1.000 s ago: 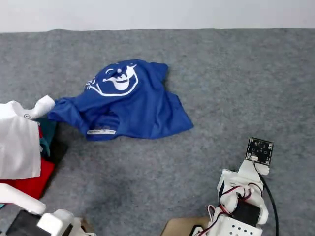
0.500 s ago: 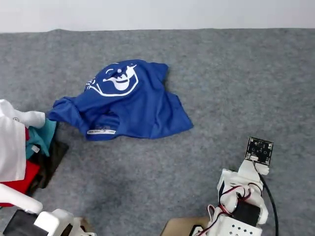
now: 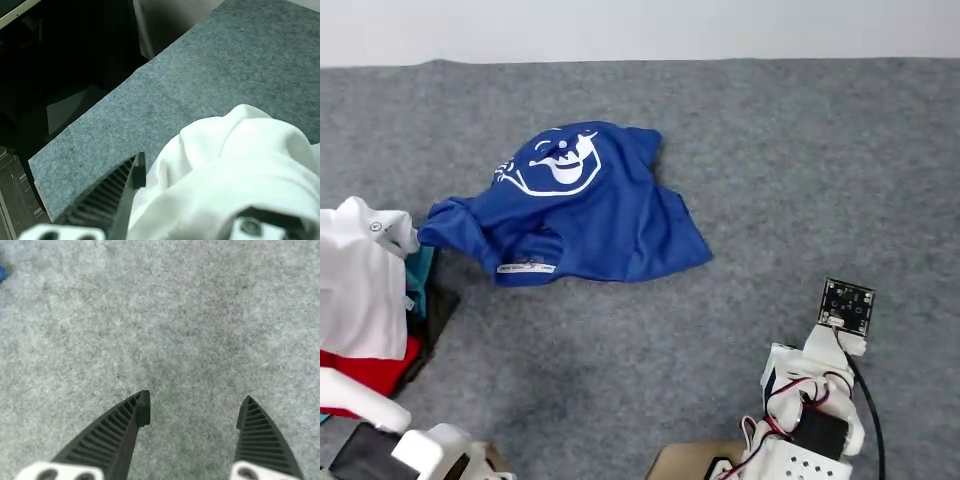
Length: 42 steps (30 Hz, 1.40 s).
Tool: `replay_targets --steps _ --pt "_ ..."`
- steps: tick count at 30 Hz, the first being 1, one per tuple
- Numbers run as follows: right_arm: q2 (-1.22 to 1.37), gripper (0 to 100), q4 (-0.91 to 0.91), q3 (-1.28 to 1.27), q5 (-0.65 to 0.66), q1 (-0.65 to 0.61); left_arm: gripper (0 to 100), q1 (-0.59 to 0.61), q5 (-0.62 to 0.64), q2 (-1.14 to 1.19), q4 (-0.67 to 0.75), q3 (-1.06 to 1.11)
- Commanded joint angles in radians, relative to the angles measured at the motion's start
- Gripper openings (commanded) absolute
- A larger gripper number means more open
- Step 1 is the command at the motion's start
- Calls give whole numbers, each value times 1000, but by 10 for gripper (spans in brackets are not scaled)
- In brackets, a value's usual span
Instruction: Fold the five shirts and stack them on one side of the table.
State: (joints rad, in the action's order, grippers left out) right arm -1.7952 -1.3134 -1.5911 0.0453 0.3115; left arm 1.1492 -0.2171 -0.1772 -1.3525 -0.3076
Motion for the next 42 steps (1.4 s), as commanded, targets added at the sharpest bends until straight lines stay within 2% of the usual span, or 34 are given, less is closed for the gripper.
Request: replay_targets --steps 1,5,8,11,17,25,28,31,37,42 --pt "-12 288 5 5 12 7 298 -31 8 -18 -3 -53" --pt "-12 288 5 5 12 7 299 -9 2 -17 -2 -82" --pt "-12 288 5 5 12 7 300 57 -41 -9 -11 -77" --pt "-12 288 5 2 12 7 301 120 -176 -2 -54 -33" --pt "-12 288 19 -23 12 7 301 167 -493 -5 -117 170" --pt "-12 288 21 -23 11 -71 299 103 -514 -9 -130 151" --pt "-12 288 22 -23 9 -96 298 32 -503 -46 -189 105" --pt "-12 288 42 -23 9 -94 298 -86 -417 -124 -239 84" --pt "-12 288 51 -23 8 -96 298 -440 -187 -281 -304 87" --pt "-12 288 50 -38 11 -91 297 -753 28 -255 -327 87"
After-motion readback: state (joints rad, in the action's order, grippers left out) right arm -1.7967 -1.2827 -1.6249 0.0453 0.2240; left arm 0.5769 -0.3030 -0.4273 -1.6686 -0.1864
